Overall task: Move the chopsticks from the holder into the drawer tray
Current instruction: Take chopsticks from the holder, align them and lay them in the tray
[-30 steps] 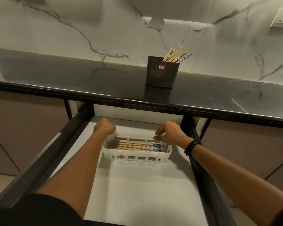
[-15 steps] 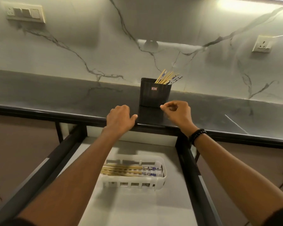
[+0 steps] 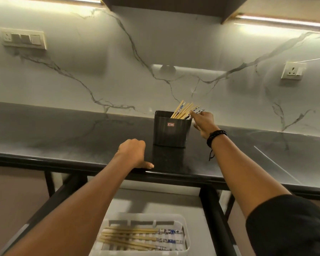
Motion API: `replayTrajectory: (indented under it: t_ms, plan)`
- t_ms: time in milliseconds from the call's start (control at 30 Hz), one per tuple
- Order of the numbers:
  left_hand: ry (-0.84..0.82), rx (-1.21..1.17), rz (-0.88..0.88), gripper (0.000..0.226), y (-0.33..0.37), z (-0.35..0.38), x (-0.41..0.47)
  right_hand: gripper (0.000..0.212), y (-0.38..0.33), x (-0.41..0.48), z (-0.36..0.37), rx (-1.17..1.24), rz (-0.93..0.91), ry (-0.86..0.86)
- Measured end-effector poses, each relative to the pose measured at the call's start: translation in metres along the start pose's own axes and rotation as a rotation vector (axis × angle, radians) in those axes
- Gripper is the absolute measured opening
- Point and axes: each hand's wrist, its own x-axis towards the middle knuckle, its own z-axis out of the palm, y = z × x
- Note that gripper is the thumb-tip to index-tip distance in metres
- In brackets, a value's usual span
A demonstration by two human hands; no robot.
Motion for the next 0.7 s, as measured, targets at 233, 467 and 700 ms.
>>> replayTrajectory:
  t_ms: [233, 467, 700]
  plan:
    - [-0.176, -0.089, -0.034, 0.062, 0.002, -0.015, 0.013, 0.013, -0.024, 0.018, 0.015, -0.165, -0.181, 0.222]
    - [-0.283, -0.118, -0.063, 0.056, 0.005, -0.022, 0.028, 0.026, -0.04, 0.048, 0.026, -0.348, -0.276, 0.124]
    - [-0.367, -0.105, -0.09, 0.054, 0.01, -0.025, 0.04, 0.023, -0.025, 0.091, 0.025, -0.405, -0.104, -0.034]
